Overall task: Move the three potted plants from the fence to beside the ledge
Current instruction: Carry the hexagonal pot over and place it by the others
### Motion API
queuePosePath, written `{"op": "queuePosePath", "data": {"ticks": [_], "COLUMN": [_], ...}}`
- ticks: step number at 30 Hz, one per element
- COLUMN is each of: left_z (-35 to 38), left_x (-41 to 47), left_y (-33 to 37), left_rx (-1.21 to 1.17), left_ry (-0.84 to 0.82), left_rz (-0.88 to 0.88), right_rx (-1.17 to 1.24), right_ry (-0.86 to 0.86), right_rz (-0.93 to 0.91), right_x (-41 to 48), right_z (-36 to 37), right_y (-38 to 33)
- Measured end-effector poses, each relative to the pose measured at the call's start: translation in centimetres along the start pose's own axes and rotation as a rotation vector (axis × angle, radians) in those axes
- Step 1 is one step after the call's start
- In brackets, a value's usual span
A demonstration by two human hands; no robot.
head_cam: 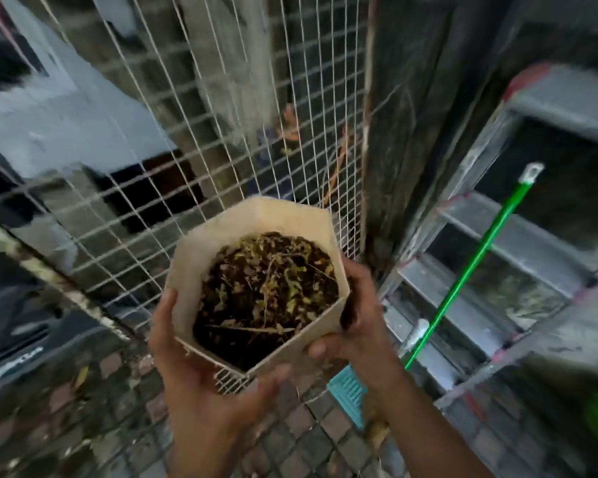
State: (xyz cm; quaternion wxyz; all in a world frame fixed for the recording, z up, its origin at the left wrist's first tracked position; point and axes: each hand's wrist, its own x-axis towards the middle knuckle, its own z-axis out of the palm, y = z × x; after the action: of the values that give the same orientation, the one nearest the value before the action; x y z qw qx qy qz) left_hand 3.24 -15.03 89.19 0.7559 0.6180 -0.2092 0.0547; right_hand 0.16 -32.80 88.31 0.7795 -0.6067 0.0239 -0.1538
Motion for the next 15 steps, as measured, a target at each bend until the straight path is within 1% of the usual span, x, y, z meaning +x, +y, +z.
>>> {"op": "queuePosePath", "data": {"ticks": [2, 4, 8, 12, 15], "left_z": [0.6, 0.9, 0.2, -2.1, -5.8], "left_x": [-0.4, -1.3, -3.6, -5.8, -7.0], "left_y": [4.4, 8.5, 15.9, 22.2, 25.9], "left_rx": [0.021, 0.074, 0.134, 0.049, 0.118], "left_ry": [0.062, 0.097, 0.198, 0.299, 0.377], "left_rz": [0.099, 0.2, 0.279, 0.287, 0.305], "right_rx": [-0.038, -0.062, -0.033, 0.001, 0.051], "right_ry": [-0.019, -0.082, -0.193, -0.331, -0.389], "right_rz": [-0.082, -0.145, -0.225, -0.303, -0.351], "right_x": [-0.7, -1.8, -4.6, -7.0, -8.4], "right_z": [1.9, 3.7, 7.2, 10.8, 15.0], "right_y": [-4.5, -8.2, -14.3, -16.8, -17.0]}}
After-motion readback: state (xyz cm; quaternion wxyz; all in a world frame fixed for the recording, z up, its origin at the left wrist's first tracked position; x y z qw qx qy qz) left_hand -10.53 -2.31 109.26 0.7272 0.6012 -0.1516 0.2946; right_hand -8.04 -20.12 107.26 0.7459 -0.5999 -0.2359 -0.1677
